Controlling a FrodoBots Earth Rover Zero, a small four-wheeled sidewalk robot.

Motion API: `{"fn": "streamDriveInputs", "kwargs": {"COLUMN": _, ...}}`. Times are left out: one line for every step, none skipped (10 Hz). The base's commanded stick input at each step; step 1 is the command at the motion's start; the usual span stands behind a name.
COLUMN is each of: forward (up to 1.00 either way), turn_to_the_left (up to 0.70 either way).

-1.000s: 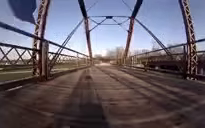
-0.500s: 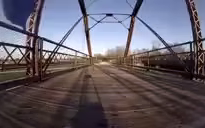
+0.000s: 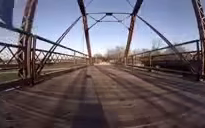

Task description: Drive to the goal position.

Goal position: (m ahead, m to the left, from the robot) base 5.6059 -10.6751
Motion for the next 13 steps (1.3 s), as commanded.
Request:
{"fn": "streamDriveInputs", "kwargs": {"forward": 0.7, "turn_to_the_left": 0.0}}
{"fn": "streamDriveInputs", "kwargs": {"forward": 0.7, "turn_to_the_left": 0.0}}
{"fn": "streamDriveInputs", "kwargs": {"forward": 0.7, "turn_to_the_left": 0.0}}
{"fn": "streamDriveInputs", "kwargs": {"forward": 0.7, "turn_to_the_left": 0.0}}
{"fn": "streamDriveInputs", "kwargs": {"forward": 0.7, "turn_to_the_left": 0.0}}
{"fn": "streamDriveInputs", "kwargs": {"forward": 0.7, "turn_to_the_left": 0.0}}
{"fn": "streamDriveInputs", "kwargs": {"forward": 0.7, "turn_to_the_left": 0.0}}
{"fn": "streamDriveInputs", "kwargs": {"forward": 0.7, "turn_to_the_left": 0.0}}
{"fn": "streamDriveInputs", "kwargs": {"forward": 0.7, "turn_to_the_left": 0.0}}
{"fn": "streamDriveInputs", "kwargs": {"forward": 0.7, "turn_to_the_left": 0.0}}
{"fn": "streamDriveInputs", "kwargs": {"forward": 0.7, "turn_to_the_left": 0.0}}
{"fn": "streamDriveInputs", "kwargs": {"forward": 0.7, "turn_to_the_left": 0.0}}
{"fn": "streamDriveInputs", "kwargs": {"forward": 0.7, "turn_to_the_left": 0.0}}
